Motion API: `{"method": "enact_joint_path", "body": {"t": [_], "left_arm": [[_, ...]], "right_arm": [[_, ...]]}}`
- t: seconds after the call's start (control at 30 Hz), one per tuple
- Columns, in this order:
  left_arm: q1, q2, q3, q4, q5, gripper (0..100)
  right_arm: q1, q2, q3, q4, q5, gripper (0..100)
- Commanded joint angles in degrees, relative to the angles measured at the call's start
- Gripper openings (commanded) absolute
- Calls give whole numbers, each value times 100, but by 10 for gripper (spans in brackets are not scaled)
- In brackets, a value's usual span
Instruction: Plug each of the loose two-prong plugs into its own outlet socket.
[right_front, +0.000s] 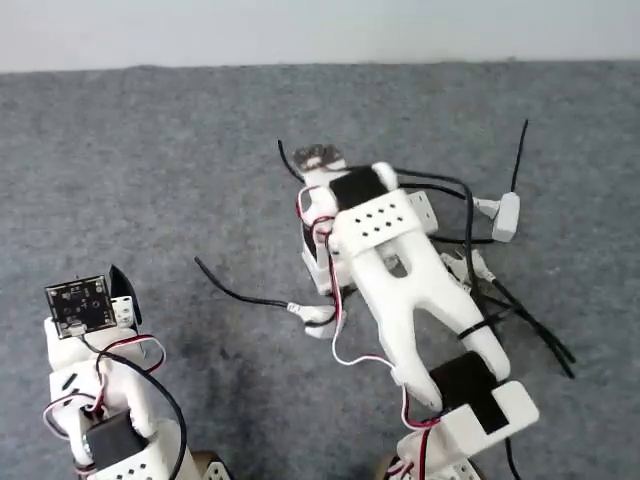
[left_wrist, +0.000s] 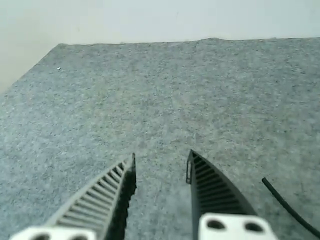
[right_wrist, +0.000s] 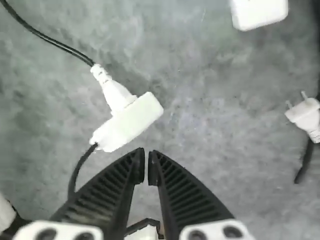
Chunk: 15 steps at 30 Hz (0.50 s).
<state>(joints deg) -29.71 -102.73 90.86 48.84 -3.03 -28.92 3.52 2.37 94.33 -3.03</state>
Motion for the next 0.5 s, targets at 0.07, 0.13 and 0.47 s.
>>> {"method": "enact_joint_path", "body": {"t": [0.07,0.13,0.47], "left_arm": [[53,0,-22,-176,-44,170],[53,0,-22,-176,-44,170],[62,0,-22,-193,-44,170]], "right_arm": [[4,-233,677,-708,97,9],[-4,-233,800,-919,79,10],[-400,-233,967,-1024,44,262]]}}
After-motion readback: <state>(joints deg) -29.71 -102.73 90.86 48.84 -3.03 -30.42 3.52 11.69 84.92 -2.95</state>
